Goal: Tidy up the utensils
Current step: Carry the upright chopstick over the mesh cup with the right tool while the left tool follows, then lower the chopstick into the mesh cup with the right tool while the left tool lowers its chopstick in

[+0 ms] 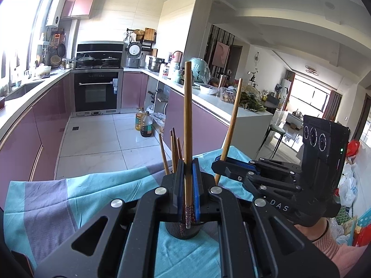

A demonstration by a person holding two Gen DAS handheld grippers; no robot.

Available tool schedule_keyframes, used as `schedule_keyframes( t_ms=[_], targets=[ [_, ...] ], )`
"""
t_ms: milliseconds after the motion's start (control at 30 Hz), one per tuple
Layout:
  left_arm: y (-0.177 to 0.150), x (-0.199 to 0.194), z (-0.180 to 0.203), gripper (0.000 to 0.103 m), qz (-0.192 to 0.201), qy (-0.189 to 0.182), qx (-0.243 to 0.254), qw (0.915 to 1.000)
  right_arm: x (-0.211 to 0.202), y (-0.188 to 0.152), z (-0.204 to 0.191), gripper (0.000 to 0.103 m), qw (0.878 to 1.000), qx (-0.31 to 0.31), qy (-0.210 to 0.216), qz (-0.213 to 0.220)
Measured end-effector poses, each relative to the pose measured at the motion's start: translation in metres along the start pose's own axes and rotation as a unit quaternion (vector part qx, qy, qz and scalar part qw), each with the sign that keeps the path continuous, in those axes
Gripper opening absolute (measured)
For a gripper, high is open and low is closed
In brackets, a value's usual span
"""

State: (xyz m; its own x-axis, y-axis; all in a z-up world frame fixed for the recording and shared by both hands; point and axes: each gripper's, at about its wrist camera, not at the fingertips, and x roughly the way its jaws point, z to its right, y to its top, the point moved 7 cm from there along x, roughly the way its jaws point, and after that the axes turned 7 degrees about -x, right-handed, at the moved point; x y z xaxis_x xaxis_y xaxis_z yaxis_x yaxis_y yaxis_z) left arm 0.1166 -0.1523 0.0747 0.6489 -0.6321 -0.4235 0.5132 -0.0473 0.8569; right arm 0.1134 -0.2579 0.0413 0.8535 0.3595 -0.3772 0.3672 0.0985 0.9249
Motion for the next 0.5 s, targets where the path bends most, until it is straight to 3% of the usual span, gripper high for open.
schedule_keyframes(
  t_ms=[500],
  targets=[
    [0.003, 0.021, 0.009, 0.007, -0.007, 0.009, 0.006, 0.9999, 0.006, -0.005, -0.001, 0.006, 1.000, 0.009, -0.011, -0.008]
  ],
)
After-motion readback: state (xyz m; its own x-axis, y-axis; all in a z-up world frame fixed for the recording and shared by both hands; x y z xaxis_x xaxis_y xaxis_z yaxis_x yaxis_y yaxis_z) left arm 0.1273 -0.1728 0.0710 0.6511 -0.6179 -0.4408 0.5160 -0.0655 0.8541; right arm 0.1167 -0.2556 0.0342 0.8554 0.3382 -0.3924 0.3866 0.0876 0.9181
